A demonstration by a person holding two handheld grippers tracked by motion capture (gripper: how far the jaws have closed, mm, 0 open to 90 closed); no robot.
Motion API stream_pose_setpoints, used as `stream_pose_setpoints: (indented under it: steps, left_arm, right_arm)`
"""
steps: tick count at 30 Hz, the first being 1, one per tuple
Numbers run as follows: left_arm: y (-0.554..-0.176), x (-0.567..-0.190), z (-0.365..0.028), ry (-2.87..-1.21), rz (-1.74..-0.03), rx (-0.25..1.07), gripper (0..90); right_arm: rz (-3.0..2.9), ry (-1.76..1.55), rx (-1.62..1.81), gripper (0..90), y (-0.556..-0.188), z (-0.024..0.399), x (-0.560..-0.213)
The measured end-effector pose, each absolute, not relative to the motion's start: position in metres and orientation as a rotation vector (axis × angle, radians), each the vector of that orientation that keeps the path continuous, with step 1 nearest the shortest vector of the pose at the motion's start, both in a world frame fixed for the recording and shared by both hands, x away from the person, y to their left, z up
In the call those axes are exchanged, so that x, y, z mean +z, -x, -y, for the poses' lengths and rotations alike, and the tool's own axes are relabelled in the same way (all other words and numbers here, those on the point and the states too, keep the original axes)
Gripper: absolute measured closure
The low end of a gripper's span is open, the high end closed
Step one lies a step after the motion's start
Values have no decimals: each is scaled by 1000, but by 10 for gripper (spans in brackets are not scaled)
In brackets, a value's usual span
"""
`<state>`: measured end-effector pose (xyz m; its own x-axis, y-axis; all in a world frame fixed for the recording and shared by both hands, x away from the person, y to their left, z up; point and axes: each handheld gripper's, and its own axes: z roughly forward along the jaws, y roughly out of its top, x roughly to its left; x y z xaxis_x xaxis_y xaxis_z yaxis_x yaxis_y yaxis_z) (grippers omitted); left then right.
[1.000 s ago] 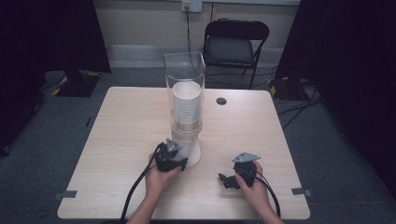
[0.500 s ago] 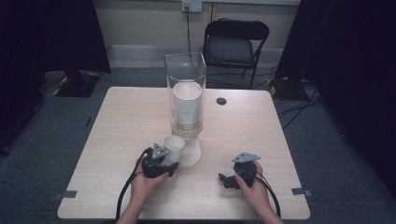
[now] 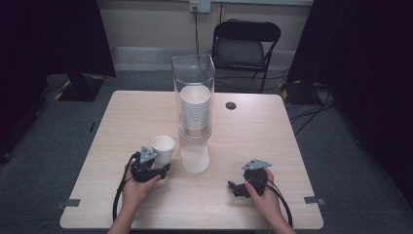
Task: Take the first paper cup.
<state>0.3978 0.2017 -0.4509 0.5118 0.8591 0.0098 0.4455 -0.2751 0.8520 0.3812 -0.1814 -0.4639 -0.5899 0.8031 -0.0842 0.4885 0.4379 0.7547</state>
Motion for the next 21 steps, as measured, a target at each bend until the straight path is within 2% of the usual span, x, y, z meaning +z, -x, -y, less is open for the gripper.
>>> stream_pose_setpoints:
  steps: [11,21]
  left_arm:
    - [-406,-458,-213,-1891,-1151,617,359]
    - [-407,-463,-213,-1921,-1153,600,358]
  right_arm:
    - [-2261,-1090,978,0,-381,181,-464]
    - [-2260,-1090,976,0,-381,181,-464]
